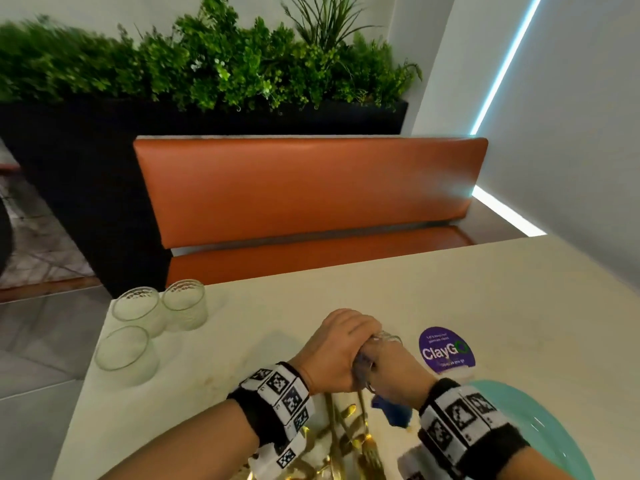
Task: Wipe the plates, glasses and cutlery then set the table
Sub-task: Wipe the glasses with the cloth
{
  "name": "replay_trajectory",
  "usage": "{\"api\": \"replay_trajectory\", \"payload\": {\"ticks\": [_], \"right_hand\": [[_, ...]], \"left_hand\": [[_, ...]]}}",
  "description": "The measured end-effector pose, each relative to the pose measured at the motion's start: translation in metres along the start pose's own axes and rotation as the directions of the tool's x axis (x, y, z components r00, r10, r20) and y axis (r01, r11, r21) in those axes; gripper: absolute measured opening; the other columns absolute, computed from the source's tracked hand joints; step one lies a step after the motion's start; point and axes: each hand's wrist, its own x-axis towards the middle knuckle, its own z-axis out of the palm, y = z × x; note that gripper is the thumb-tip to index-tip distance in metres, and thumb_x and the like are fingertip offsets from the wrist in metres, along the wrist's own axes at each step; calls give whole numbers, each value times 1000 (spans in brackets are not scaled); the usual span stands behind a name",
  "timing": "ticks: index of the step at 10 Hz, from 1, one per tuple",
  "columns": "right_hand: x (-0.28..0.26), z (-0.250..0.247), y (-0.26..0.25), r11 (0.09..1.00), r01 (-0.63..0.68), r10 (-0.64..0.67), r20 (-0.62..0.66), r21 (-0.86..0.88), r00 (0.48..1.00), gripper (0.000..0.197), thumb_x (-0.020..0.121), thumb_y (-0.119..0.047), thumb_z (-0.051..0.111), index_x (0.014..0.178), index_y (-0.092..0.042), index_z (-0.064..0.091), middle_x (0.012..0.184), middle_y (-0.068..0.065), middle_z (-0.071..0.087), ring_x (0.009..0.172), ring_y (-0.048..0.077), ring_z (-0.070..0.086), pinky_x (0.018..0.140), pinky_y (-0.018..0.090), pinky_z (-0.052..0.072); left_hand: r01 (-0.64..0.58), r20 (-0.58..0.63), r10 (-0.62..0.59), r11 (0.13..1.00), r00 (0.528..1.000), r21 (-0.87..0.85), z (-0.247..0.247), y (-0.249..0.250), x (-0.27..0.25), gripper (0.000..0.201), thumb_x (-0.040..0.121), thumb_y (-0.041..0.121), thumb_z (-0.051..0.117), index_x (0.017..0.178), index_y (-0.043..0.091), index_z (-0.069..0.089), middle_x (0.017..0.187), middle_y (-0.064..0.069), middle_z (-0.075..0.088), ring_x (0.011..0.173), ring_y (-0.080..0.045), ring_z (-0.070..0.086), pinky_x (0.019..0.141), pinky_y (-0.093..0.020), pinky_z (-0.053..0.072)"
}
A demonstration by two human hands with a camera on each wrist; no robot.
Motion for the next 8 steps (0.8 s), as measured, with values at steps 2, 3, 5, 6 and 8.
{"api": "replay_trajectory", "payload": {"ticks": [2,3,5,6,8], "right_hand": [[-19,46,-50,922,102,-62,117,-373,991,32,96,-11,37,121,-1,56,121,16,58,113,29,53,94,37,40],[-14,52,-78,976,5,-10,-21,-216,1000,37,97,-7,32,101,4,67,101,16,67,96,17,62,86,21,42],[-10,55,-131,579,-207,106,178,788,978,19,95,-8,45,107,-19,53,84,4,60,56,6,65,58,19,53],[-5,64,-147,866,-122,53,155,484,987,27,92,-4,48,118,-4,57,95,11,62,74,10,58,66,15,44],[-13,84,-174,942,96,-31,199,-323,980,31,95,-11,41,122,-2,56,124,15,56,106,27,54,72,28,24]], "left_hand": [[72,154,-61,995,986,-67,-40,9,-48,66,56,20,81,116,11,54,108,-4,59,100,-20,53,93,-30,39],[64,78,-62,998,995,-24,-57,10,-75,70,54,20,82,116,18,49,111,-2,59,104,-16,50,96,-29,38],[10,-264,35,986,964,165,-80,-1,-117,59,62,14,73,116,14,49,115,-5,59,108,-18,47,99,-38,31],[124,-93,-120,992,988,34,-105,-1,-126,59,59,15,75,111,19,50,107,-4,60,99,-14,50,89,-35,40],[283,267,-271,959,925,-6,-127,2,-137,74,55,15,85,119,18,48,111,-2,56,102,-16,52,90,-37,47]]}}
